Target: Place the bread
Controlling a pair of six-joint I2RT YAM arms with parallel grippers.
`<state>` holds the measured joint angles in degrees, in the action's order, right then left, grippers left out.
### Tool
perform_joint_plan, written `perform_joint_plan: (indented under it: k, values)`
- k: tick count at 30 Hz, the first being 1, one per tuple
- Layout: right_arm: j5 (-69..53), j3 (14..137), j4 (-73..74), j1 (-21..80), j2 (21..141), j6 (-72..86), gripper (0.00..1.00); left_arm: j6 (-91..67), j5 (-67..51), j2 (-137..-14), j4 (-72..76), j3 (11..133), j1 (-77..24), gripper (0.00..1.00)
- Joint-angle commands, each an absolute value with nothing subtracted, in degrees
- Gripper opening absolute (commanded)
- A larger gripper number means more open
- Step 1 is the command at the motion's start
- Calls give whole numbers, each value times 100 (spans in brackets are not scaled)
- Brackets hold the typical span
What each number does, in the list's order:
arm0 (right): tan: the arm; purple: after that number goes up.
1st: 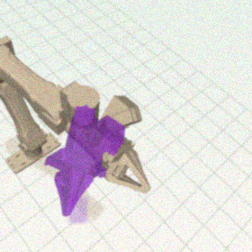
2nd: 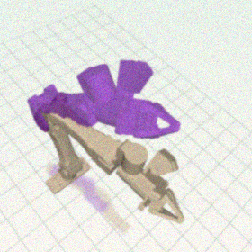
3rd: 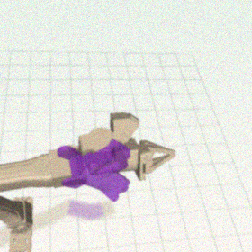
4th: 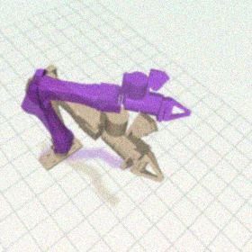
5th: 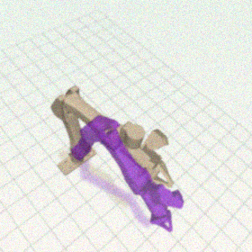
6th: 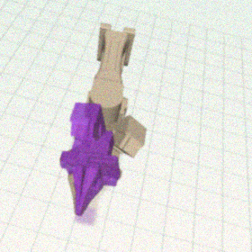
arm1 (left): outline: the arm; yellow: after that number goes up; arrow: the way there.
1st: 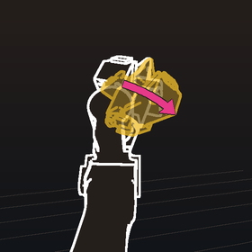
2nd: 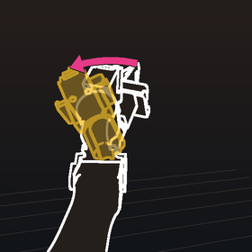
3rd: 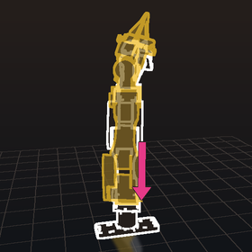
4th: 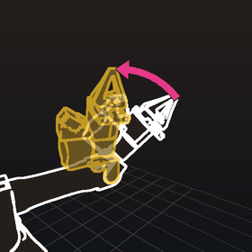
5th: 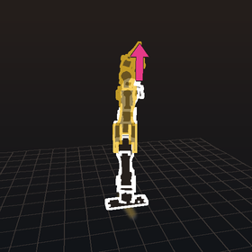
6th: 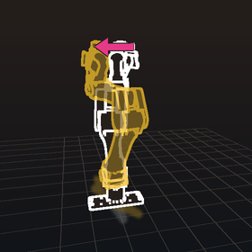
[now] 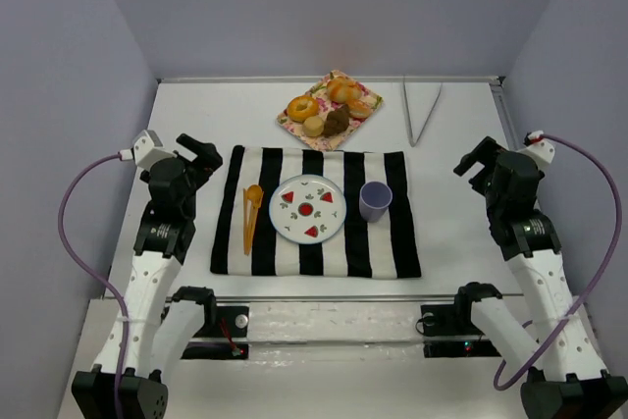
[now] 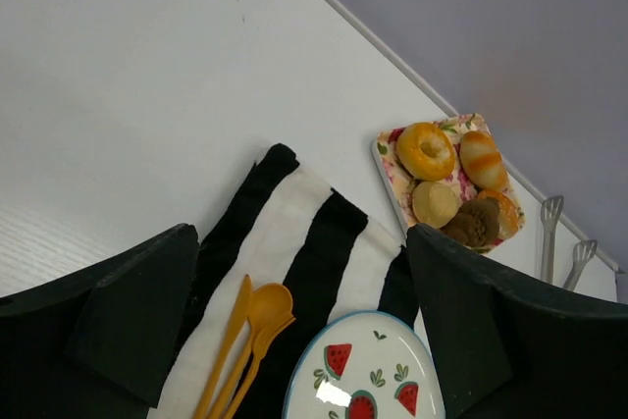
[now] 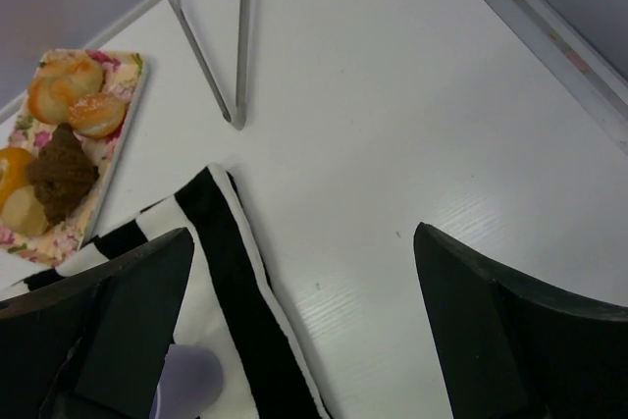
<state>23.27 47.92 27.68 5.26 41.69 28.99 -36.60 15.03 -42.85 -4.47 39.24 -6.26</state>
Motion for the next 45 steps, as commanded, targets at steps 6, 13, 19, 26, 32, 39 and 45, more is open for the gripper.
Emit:
perform_joint_plan:
  k: [6, 13, 19, 26, 32, 39, 45]
  values:
    - [2461, 4430, 2540, 501, 3850, 2848, 100, -3735, 1266, -4069, -308, 3981, -607, 99]
    - [1812, 4631, 2435, 501, 4621, 2269, 100, -3700, 1151, -4140, -203, 3955, -606, 99]
    - [1266, 6097, 2373, 501, 7467, 1574, 100, -3490, 1248, -4412, -97, 4131, -606, 99]
    - [1018, 8645, 2723, 501, 10526, 1283, 100, -3235, 1345, -4737, 167, 4192, -598, 99]
    - [870, 10326, 3137, 501, 11952, 906, 100, -3278, 1459, -4904, 272, 4201, -589, 99]
    - [1363, 11555, 3928, 501, 13112, 747, 100, -3331, 1353, -5282, 466, 4289, -580, 99]
    - [1187, 12549, 4227, 501, 14114, 756, 100, -3384, 1371, -5466, 571, 4342, -580, 99]
